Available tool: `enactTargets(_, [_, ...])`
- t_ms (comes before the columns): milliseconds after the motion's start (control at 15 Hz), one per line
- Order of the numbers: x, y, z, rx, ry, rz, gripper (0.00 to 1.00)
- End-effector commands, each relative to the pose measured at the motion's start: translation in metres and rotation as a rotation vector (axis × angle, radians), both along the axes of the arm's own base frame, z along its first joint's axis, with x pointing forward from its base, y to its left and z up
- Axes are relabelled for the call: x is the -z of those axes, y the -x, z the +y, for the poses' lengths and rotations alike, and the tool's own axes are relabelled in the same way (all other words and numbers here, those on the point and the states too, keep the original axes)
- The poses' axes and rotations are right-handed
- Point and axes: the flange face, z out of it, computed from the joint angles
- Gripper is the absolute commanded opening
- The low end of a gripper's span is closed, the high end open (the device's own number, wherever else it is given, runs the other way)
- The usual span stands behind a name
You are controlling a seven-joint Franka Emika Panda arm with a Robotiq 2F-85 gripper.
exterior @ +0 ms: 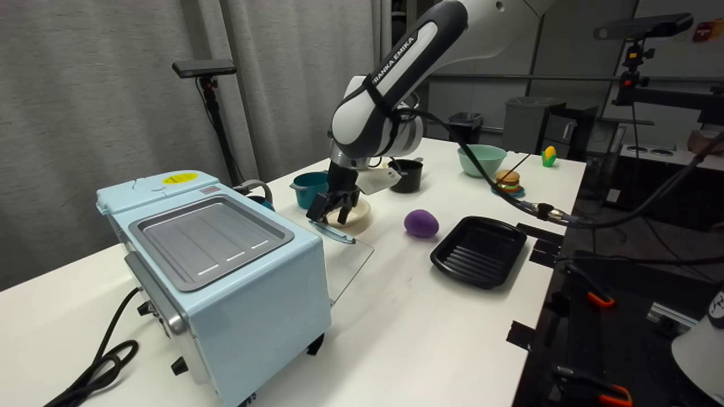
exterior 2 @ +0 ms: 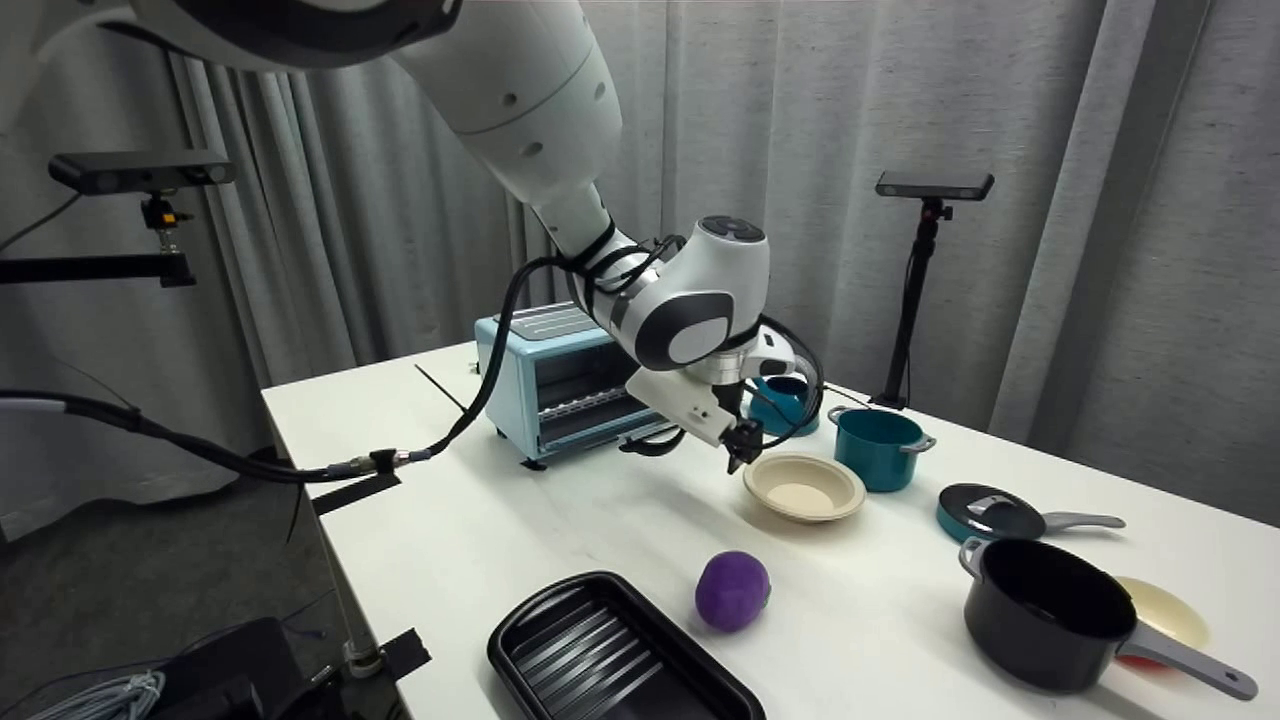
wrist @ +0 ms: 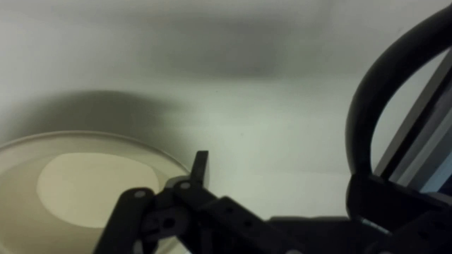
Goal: Close the toaster oven.
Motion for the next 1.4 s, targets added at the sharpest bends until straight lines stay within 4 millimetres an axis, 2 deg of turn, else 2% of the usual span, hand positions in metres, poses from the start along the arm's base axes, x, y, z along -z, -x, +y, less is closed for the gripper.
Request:
enactTargets(0, [-0.013, -0.009, 0.015, 0.013, -0.047, -0.002, 1.0])
enactTargets(600, [-0.036, -0.019, 0.026, 0.011, -0.08, -0.035, 1.0])
enactTargets(1067, [-0.041, -0.018, 0.04, -0.007, -0.091, -0.038, 1.0])
enactTargets(1333, [-0.052, -0.021, 0.044, -0.018, -0.104, -0.041, 1.0])
